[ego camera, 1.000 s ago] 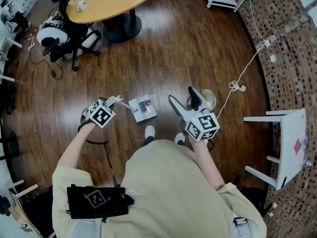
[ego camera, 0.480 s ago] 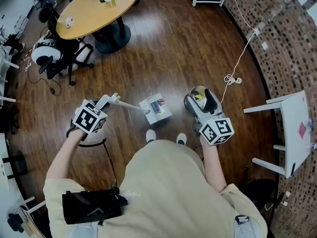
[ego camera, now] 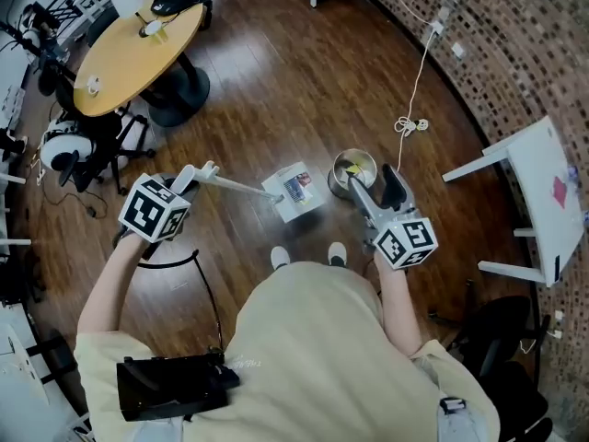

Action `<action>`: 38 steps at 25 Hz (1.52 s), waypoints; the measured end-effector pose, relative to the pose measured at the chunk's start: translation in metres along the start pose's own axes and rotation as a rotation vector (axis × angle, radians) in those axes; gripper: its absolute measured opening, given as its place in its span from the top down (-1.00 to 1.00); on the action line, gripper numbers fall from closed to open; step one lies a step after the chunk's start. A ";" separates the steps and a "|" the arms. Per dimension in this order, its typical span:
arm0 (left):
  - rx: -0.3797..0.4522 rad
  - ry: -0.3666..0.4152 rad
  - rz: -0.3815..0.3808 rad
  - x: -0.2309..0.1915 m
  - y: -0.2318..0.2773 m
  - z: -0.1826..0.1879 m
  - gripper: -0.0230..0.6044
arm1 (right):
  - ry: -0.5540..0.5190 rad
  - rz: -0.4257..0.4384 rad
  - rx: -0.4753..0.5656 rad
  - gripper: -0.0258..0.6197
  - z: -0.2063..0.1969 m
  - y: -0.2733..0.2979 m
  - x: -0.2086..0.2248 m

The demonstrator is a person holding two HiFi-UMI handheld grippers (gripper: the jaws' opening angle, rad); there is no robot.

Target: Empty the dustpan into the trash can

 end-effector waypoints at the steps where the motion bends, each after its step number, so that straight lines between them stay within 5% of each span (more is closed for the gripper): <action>1: 0.003 0.003 -0.007 0.001 0.002 0.008 0.93 | 0.004 -0.014 0.005 -0.32 0.001 -0.006 0.005; 10: 0.025 0.007 -0.067 0.013 0.034 0.076 0.93 | 0.034 -0.127 0.049 -0.31 0.005 -0.054 0.047; 22: -0.016 -0.169 -0.249 0.076 0.113 0.138 0.91 | 0.078 -0.212 0.070 -0.30 0.004 -0.092 0.083; 38: -0.057 -0.298 -0.484 0.135 0.140 0.214 0.91 | 0.145 -0.276 0.107 -0.28 0.001 -0.118 0.114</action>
Point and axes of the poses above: the fingertips, and each gripper's own axes: y forward along the fingers, x to its right, z out of its top, the point moved 1 cm from there along -y, backward along the fingers, and after that the axes turned 3 degrees about z, right-handed, at the moved point
